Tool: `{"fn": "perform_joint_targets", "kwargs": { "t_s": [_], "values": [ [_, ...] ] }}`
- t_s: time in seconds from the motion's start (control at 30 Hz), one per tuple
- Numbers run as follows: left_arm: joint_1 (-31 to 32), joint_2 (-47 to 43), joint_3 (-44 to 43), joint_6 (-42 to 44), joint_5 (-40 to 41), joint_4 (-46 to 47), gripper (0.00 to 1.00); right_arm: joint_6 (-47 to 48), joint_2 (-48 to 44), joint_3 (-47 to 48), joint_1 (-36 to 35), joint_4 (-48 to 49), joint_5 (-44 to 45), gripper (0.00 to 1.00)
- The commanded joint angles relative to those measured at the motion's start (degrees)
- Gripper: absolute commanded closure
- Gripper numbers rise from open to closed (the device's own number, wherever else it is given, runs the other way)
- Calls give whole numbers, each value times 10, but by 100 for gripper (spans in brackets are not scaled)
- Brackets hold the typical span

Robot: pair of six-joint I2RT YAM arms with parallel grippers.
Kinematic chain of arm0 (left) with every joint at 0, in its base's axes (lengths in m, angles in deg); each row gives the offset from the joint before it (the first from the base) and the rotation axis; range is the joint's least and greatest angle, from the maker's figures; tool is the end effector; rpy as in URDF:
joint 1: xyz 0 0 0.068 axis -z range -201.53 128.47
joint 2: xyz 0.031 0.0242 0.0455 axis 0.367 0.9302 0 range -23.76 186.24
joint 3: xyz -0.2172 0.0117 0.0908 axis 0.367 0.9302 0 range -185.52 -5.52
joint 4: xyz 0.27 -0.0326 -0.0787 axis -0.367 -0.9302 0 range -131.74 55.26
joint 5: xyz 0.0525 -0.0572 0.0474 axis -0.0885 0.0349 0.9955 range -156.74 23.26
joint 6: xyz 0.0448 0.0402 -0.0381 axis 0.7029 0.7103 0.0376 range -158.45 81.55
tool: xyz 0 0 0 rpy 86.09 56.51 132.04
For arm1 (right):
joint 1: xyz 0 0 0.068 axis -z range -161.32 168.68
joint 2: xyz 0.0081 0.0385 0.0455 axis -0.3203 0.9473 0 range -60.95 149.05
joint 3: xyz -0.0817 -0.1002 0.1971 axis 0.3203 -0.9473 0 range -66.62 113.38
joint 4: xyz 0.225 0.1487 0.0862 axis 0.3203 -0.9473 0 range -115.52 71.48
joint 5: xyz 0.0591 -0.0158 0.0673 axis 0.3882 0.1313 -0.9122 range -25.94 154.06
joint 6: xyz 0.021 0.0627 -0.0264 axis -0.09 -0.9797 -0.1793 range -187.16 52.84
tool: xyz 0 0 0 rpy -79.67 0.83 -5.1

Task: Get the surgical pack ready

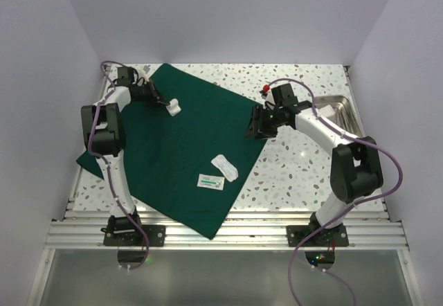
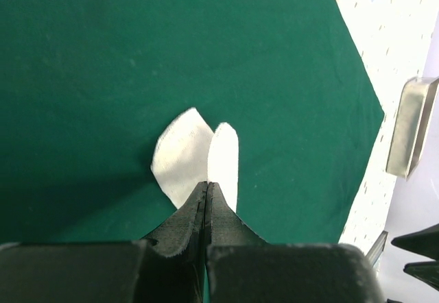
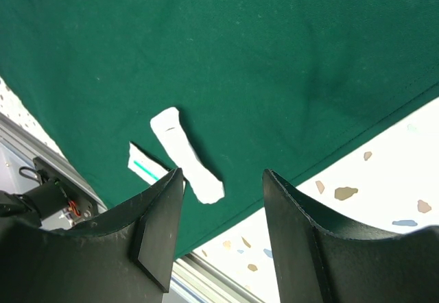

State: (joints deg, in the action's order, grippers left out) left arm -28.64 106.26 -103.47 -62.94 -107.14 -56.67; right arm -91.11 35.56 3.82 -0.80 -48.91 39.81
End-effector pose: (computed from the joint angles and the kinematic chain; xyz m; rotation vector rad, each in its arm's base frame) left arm 0.4946 0.0233 0.0988 -0.3848 2.4338 -1.0100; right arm 0.3532 0.1505 0.1674 -0.0677 2.6389 0.8194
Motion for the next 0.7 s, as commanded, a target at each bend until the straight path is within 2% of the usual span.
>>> {"fn": "perform_joint_targets", "kwargs": {
  "t_s": [0.0, 0.33, 0.67],
  "values": [
    [-7, 18, -43, -2, -5, 15, 100, 8, 5, 26, 1, 0, -13, 46],
    [-15, 38, -63, 15, 3, -4, 100, 8, 15, 32, 1, -4, -13, 47],
    [-19, 31, -47, 37, 16, -13, 100, 7, 30, 43, 1, -3, -19, 47]
  ]
}}
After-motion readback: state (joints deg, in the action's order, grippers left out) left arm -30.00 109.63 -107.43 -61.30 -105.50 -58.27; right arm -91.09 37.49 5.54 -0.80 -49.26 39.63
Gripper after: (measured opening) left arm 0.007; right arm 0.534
